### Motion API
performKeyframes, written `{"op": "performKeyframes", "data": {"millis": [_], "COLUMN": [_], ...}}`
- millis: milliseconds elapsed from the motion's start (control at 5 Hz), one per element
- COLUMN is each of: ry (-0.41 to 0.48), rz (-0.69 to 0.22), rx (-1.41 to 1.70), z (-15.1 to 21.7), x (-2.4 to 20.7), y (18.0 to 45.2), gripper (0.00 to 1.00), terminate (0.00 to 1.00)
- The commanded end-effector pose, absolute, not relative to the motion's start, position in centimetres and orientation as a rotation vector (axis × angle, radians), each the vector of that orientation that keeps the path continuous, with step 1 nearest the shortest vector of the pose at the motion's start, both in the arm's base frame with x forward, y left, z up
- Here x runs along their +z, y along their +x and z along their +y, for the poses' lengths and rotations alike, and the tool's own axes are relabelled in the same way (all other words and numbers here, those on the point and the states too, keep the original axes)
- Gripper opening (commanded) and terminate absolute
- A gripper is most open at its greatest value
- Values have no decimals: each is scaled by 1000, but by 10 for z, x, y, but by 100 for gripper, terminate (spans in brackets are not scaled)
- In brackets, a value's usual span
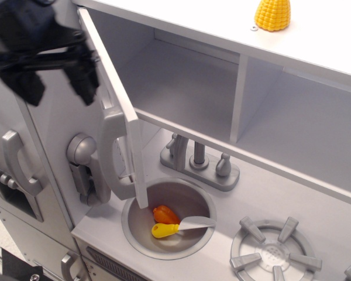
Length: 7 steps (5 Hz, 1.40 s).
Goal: Close microwave
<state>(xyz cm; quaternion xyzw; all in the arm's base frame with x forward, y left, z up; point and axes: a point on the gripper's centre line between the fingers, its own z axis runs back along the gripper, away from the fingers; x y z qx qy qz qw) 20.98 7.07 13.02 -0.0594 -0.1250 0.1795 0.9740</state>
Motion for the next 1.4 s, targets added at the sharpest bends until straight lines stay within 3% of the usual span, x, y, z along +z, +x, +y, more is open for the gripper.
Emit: {"op": "performKeyframes", "data": {"millis": [0,400,800,1000,1200], "ry": [-80,-81,-12,-16,-69], "rz": [-329,-360,-308,-283,-326], "rx": [408,388,383,364,355], "z": [76,63,43,40,35], "x": [141,141,107,88,85], "y": [233,239,249,254,260], "gripper": [100,100,100,100,100], "terminate": [0,0,0,0,0]}}
